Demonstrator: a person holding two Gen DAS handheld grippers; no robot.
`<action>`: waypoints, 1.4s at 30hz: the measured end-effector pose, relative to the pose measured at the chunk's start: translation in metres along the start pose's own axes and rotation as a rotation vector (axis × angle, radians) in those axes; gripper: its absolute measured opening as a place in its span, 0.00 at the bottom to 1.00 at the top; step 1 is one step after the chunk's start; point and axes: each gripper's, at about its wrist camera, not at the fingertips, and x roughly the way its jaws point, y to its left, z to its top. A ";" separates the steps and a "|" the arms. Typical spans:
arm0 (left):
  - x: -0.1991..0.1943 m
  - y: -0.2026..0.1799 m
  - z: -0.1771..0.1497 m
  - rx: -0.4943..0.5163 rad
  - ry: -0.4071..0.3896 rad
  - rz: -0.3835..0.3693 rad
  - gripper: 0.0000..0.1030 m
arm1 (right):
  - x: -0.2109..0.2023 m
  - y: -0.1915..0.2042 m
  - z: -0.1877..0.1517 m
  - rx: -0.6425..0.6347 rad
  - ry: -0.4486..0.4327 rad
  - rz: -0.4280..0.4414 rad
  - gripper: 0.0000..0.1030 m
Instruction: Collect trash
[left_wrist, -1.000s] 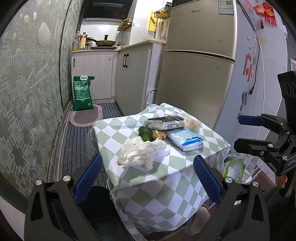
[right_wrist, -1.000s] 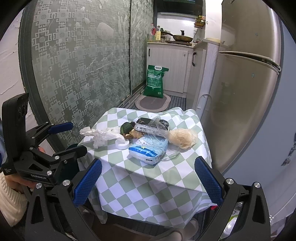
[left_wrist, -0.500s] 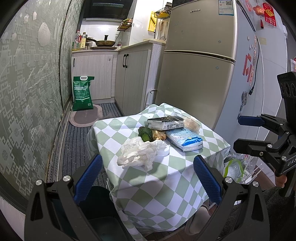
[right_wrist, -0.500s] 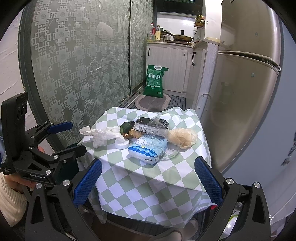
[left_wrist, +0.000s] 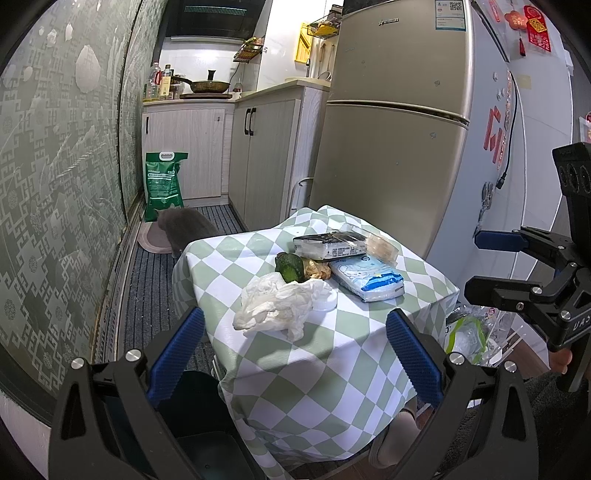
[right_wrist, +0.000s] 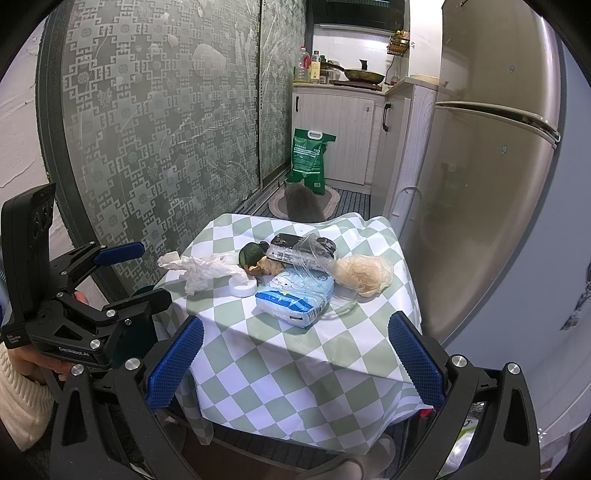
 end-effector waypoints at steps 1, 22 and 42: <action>-0.004 -0.003 0.006 0.000 0.001 0.001 0.97 | 0.000 0.000 0.000 0.001 0.001 0.000 0.98; -0.001 -0.006 0.006 -0.001 0.005 -0.006 0.97 | -0.001 0.001 0.002 0.000 -0.002 0.000 0.98; 0.000 -0.007 0.000 0.015 0.008 -0.008 0.97 | -0.001 0.002 0.002 -0.007 -0.003 -0.003 0.98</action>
